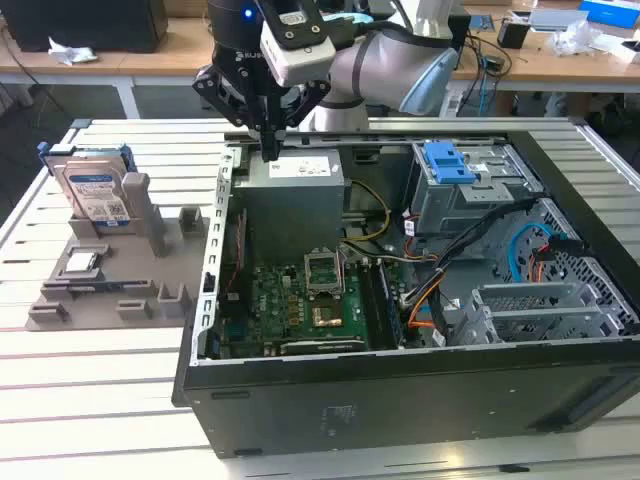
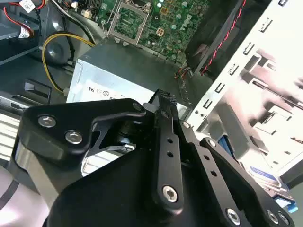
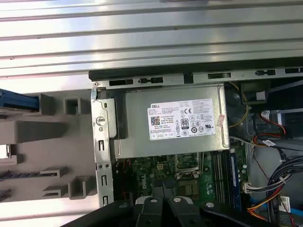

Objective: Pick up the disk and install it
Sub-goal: 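Reach for the disk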

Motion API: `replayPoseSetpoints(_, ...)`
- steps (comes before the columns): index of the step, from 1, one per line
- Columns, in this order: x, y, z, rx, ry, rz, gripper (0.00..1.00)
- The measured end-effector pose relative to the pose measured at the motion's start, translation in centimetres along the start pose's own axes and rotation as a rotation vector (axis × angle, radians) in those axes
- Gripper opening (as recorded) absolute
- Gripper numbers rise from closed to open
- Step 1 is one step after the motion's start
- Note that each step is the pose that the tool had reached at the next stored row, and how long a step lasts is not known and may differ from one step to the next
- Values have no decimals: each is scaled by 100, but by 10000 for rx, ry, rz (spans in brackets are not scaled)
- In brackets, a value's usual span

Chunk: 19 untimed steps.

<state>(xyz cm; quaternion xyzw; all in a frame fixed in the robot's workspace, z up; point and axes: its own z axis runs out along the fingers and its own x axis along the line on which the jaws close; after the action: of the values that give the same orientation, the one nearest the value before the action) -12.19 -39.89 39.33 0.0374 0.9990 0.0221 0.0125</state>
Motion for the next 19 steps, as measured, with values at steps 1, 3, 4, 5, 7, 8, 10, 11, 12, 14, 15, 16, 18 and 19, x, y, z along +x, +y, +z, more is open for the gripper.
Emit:
replayPoseSetpoints(1,12,0,0,-1,0,3,11)
replayPoseSetpoints(3,53,-4,-1,-1,0,1,11)
replayPoseSetpoints(4,74,-5,-2,-1,-1,1,11)
replayPoseSetpoints(5,95,-7,-2,0,0,1,11)
replayPoseSetpoints(7,140,-10,-3,-1,0,0,11)
replayPoseSetpoints(8,159,-12,-4,-1,0,0,11)
replayPoseSetpoints(10,180,-13,-4,-1,-1,1,11)
replayPoseSetpoints(11,208,-15,-5,-1,-1,1,11)
replayPoseSetpoints(12,235,-17,-6,-1,0,1,11)
replayPoseSetpoints(14,257,-19,-7,0,0,1,11)
replayPoseSetpoints(15,296,-22,-8,-1,0,0,11)
replayPoseSetpoints(16,311,-23,-8,0,0,1,11)
replayPoseSetpoints(18,339,-25,-9,0,0,1,11)
replayPoseSetpoints(19,363,-27,-10,0,0,1,11)
